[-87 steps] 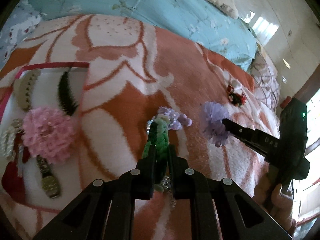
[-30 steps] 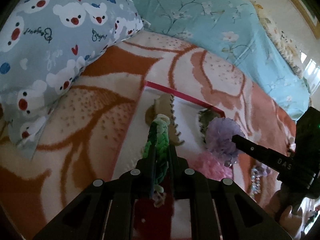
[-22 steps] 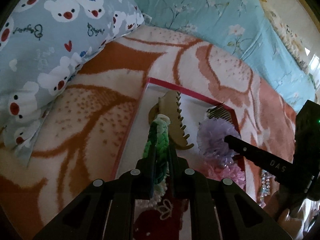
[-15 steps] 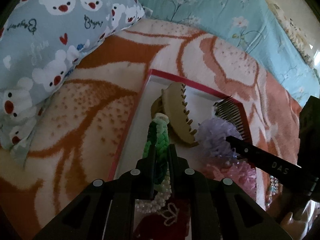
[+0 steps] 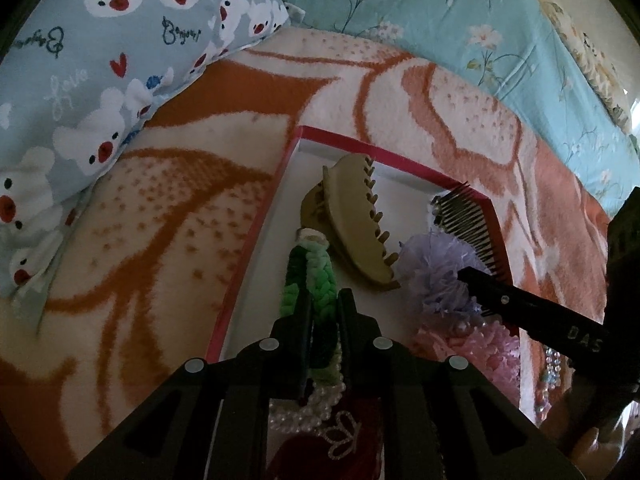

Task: Organize jewelry
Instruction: 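Carry the lilac scrunchie and green bracelet into the box and open both tools, then move both tools back to the remaining beaded bracelets beside the box, then grasp the pastel beaded bracelet with the left tool while the right tool grasps the lilac flower hair tie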

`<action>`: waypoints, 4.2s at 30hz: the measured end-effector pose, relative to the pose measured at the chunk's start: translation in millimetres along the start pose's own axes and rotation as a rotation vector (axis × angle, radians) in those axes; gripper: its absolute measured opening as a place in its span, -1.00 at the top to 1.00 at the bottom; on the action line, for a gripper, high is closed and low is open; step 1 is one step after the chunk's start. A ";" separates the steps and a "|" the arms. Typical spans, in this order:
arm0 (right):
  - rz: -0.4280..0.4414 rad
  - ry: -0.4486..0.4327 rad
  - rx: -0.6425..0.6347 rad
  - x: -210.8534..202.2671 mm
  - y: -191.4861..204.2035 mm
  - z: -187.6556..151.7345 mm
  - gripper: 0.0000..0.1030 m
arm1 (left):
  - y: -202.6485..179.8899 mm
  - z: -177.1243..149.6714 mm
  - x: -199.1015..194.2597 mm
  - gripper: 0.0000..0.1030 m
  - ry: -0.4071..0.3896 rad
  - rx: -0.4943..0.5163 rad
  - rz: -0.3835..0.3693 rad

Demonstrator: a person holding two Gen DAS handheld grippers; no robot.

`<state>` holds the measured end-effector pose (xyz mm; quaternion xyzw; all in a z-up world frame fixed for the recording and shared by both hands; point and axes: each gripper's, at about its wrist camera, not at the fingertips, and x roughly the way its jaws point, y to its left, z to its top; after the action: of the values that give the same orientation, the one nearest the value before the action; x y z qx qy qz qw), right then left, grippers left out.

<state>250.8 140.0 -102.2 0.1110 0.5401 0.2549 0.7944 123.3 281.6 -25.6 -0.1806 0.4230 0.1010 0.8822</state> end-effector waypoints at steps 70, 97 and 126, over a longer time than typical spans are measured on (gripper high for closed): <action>-0.250 -0.119 0.184 -149.6 -196.5 -55.9 0.02 | -206.9 -88.3 -23.1 -0.11 0.144 0.388 -0.187; -0.102 -0.283 0.250 -211.5 -177.3 -77.7 0.74 | -211.9 -96.5 -10.9 1.00 0.145 0.364 -0.273; -0.068 -0.394 0.306 -267.1 -190.8 -99.6 0.74 | -291.5 -90.9 51.1 0.87 0.190 0.506 -0.210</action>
<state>137.4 -171.4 -13.3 0.2595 0.4104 0.1167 0.8664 187.0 -20.3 -50.1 -0.0063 0.4945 -0.1171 0.8613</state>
